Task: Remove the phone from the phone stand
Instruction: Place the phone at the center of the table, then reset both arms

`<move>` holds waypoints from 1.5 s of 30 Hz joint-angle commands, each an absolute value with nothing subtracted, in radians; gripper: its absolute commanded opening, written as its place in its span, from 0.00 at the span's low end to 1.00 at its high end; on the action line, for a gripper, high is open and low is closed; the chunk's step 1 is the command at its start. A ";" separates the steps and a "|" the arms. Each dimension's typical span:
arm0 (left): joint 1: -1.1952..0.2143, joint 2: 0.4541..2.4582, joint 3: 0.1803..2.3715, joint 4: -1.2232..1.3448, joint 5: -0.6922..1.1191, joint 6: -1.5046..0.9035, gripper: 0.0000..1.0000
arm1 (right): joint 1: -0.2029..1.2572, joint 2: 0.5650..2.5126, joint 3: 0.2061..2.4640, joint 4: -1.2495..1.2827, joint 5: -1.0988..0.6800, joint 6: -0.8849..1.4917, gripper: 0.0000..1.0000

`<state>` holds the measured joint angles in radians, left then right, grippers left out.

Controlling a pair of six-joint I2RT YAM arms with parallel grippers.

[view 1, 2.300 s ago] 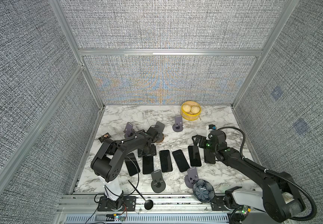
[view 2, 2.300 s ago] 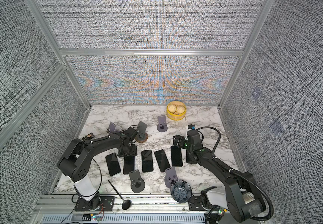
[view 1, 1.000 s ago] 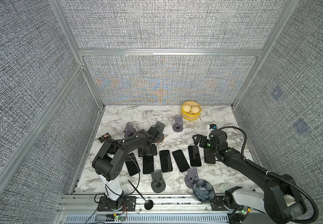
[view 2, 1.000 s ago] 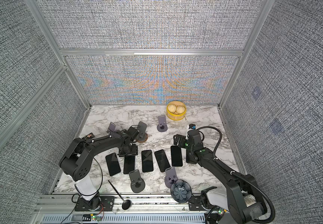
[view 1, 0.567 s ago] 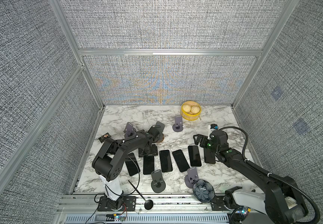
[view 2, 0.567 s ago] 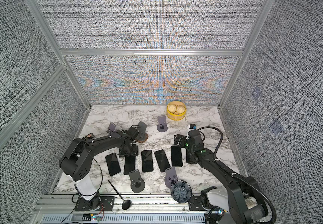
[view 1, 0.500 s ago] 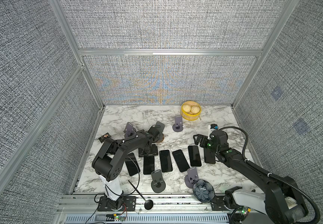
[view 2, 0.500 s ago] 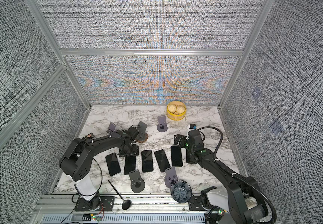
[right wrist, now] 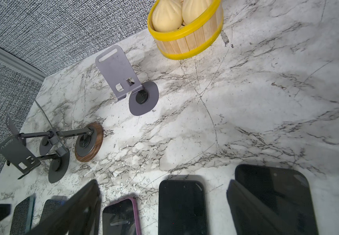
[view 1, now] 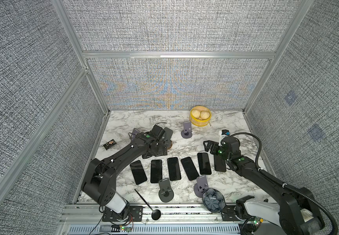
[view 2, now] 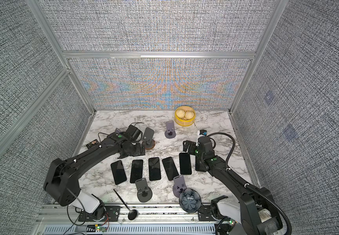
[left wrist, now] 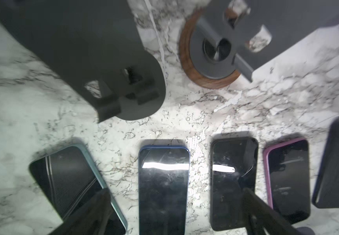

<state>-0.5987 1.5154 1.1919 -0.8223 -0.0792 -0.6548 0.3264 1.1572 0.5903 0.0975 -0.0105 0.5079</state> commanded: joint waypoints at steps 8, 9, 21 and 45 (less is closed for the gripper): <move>-0.597 1.260 1.203 -0.741 -0.354 -0.390 0.99 | 0.325 1.028 0.615 -0.011 0.130 0.351 0.99; -0.594 1.235 1.153 -0.648 -0.387 -0.360 0.99 | 0.325 1.020 0.617 -0.014 0.152 0.334 0.99; -0.450 1.222 0.814 -0.085 -0.614 -0.082 0.99 | 0.381 1.011 0.506 0.165 0.469 -0.016 0.99; -0.110 1.456 0.296 0.991 -0.265 0.029 0.99 | -0.008 1.550 0.274 1.096 0.008 0.043 0.99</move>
<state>-0.1478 1.4452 0.3344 0.8310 -0.3149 0.0990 -0.0067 1.5105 0.2718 0.9352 0.0612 0.0307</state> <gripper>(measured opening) 0.994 0.992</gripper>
